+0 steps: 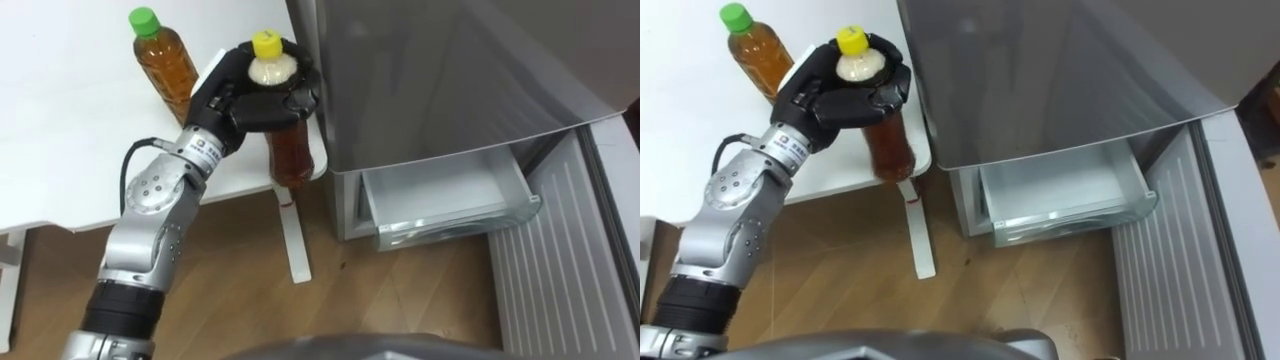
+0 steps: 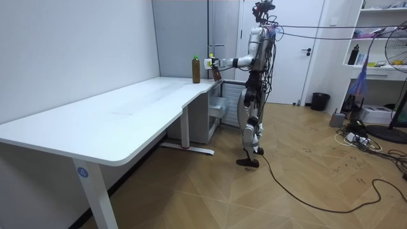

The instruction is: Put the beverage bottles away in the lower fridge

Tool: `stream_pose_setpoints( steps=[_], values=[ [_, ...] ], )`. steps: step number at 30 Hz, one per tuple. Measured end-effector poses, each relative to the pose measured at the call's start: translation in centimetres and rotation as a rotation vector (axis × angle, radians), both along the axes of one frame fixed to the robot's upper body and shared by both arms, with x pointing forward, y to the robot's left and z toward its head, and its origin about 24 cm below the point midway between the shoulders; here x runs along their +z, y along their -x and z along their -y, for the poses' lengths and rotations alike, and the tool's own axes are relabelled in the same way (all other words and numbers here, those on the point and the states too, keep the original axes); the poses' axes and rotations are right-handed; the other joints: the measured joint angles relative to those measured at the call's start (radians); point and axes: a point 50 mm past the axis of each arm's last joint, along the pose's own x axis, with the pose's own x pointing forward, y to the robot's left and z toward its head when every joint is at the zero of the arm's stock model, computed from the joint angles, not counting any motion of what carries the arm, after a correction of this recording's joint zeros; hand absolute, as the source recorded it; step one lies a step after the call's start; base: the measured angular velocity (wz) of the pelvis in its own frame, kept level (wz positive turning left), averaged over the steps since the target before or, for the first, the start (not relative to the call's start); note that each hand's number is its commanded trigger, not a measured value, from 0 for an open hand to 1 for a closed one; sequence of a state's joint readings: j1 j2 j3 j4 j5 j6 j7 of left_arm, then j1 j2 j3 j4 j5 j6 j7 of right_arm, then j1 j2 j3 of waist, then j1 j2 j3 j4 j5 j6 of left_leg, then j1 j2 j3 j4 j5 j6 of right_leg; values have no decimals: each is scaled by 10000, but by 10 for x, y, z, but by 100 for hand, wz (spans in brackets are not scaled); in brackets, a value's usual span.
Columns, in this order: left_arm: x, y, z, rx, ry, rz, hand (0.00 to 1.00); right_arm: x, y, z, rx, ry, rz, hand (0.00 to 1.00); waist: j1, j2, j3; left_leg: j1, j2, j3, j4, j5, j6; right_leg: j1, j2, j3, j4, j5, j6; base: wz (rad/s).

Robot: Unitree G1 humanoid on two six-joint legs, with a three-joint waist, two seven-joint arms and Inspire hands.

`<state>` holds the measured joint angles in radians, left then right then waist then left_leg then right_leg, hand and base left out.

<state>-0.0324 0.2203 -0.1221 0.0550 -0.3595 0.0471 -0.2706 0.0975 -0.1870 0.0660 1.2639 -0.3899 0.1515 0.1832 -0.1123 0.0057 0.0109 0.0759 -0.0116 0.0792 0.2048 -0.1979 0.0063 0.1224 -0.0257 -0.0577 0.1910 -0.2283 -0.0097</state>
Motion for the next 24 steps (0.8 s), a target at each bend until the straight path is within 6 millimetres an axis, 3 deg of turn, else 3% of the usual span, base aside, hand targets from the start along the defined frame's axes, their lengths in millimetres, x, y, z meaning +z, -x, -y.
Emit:
stream_pose_setpoints(
  steps=[24],
  values=[
    [3,-1,2,167,-82,174,100,2,-20,1,238,247,827,0,278,23,-20,-46,-2,-10,-2,0,-1,-11,-9,-126,-47,4,-6,1]
  ],
)
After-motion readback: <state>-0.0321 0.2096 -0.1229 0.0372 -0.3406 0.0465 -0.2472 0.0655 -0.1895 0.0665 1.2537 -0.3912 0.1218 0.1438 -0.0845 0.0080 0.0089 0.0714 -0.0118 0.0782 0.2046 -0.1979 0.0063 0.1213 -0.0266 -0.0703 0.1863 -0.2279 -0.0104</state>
